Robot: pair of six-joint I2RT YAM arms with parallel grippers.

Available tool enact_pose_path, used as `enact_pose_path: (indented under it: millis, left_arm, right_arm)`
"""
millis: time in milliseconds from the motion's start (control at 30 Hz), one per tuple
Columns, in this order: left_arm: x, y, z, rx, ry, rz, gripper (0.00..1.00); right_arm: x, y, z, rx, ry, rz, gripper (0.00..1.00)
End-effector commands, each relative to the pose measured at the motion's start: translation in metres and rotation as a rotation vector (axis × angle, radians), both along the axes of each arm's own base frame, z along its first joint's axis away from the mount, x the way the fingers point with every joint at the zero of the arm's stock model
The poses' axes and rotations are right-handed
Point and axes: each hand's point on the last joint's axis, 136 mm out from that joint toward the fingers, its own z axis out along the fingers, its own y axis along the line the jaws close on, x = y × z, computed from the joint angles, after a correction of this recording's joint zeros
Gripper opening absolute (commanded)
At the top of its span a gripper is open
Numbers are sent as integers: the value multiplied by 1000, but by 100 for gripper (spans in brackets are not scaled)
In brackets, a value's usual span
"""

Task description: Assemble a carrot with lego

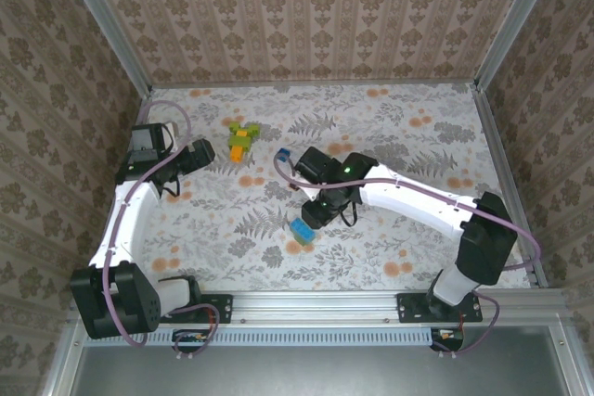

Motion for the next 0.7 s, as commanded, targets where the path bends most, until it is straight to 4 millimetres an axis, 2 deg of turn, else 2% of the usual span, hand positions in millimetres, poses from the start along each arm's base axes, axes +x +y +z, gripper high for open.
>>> enact_pose_path:
  millis: [0,300,667]
  left_arm:
    - [1,-3,1,8,-7,-21,100]
    - [1,-3,1,8,-6,-18,100]
    - [0,-3,1,8,-7,-17,100]
  right_arm:
    - [-2,7,-6,-39,18,-21,31]
    - [-3,21,-17,-90,10,-11,31]
    - [-5,23,-31,-136,10,-14,31]
